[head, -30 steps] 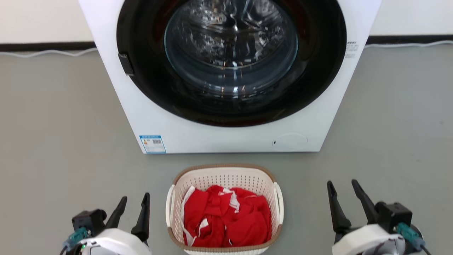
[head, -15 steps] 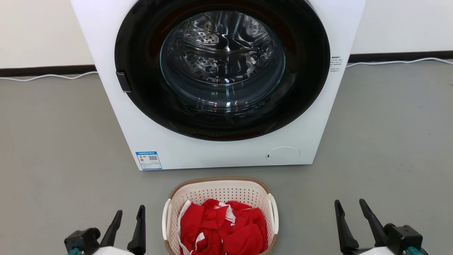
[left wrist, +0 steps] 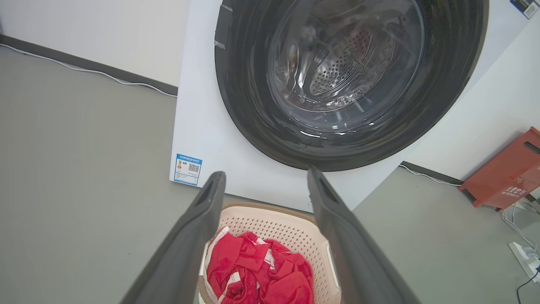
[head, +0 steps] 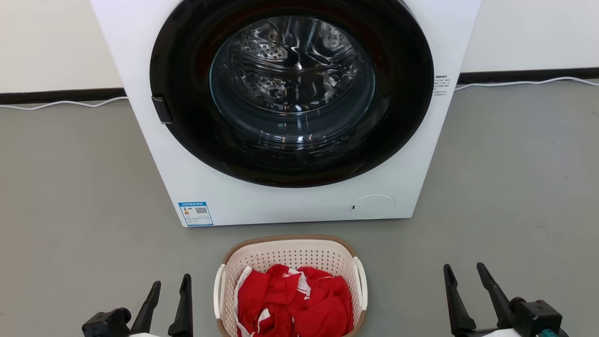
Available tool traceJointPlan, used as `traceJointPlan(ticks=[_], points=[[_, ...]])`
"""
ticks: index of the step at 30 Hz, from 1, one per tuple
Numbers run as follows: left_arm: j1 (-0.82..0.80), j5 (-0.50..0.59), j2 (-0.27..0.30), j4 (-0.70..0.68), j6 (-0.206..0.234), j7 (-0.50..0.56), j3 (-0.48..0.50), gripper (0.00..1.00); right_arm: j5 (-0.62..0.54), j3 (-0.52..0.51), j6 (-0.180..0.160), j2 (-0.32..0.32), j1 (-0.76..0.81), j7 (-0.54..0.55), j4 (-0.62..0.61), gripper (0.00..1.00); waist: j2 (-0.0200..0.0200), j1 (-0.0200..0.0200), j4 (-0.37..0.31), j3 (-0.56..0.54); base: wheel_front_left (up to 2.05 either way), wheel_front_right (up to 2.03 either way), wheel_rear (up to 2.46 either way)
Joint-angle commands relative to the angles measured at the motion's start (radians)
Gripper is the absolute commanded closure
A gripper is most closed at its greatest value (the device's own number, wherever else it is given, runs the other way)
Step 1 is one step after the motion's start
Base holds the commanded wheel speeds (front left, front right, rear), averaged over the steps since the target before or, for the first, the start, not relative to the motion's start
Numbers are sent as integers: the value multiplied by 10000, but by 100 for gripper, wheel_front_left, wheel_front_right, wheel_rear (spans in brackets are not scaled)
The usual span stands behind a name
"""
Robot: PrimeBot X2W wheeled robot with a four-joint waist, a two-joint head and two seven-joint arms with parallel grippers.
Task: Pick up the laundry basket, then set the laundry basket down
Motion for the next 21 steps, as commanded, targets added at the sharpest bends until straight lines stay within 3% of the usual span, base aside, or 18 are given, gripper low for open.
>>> traceJointPlan(ticks=[1, 21], points=[[-211, 34, 68, -282, 39, -61, 310, 0, -39, 272, 44, -47, -135, -63, -298, 0, -1, 1, 20, -9, 0, 0, 0], [-148, 65, 199, -465, 266, -61, 400, 0, -64, 473, 44, -47, -215, -63, -279, 0, -1, 1, 95, -62, 0, 0, 0]])
